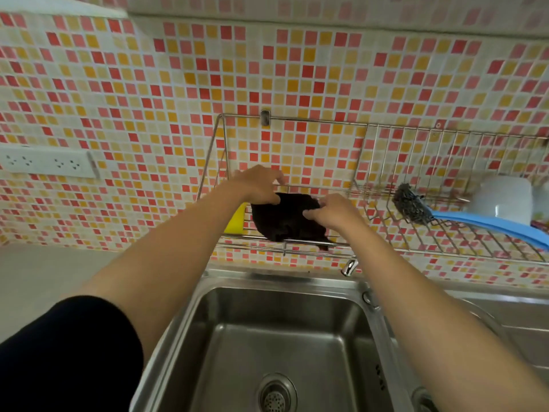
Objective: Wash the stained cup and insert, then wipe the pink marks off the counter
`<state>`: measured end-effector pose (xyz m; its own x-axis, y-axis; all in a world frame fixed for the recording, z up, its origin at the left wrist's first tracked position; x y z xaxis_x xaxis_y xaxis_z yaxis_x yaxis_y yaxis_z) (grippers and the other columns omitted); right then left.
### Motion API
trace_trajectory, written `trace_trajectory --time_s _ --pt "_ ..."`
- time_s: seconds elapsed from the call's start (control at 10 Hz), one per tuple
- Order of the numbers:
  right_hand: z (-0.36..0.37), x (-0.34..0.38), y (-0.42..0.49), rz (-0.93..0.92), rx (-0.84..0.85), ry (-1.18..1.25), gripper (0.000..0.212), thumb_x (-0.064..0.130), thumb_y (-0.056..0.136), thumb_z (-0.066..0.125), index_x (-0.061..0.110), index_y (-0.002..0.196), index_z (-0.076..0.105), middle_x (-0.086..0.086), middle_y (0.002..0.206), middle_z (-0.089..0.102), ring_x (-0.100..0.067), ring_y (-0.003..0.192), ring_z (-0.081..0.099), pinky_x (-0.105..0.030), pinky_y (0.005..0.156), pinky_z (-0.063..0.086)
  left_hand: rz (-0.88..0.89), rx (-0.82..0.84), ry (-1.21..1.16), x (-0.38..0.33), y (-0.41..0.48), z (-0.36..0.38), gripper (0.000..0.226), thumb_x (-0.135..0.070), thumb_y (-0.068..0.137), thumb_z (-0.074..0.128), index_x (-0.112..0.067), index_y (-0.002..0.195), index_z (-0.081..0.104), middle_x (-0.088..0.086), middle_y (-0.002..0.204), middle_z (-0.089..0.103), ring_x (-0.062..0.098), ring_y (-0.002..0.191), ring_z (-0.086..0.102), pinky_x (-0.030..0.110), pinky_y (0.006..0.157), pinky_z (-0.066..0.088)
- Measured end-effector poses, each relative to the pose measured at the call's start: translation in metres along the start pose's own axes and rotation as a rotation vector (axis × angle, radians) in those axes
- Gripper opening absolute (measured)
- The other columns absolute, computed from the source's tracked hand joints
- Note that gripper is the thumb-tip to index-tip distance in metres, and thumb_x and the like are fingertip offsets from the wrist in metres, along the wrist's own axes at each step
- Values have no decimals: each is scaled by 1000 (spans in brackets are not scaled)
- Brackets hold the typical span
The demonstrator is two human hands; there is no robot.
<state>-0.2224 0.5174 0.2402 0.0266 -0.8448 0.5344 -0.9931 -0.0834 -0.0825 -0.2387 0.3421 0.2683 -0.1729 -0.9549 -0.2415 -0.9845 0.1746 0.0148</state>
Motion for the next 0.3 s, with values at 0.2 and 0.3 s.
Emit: trace_trajectory --time_s 0.2,0.3 --pt "11 -4 19 115 -9 -161 42 49 80 65 13 68 48 -1 68 53 -22 70 56 -25 47 33 15 -49 187 0 22 13 50 -26 87 60 -31 133 38 3 111 61 28 113 51 55 101 26" --pt "8 -2 19 140 -40 -229 47 56 77 65 14 67 47 -2 66 51 -21 64 53 -25 45 32 25 -64 242 0 23 15 55 -27 89 59 -34 136 32 2 120 60 28 118 49 57 102 24"
Point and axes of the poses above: each hand's wrist, its own y-axis towards the middle knuckle, its own z-axis out of the palm, x = y × z, the point moved 2 cm from there along y, towards the middle knuckle
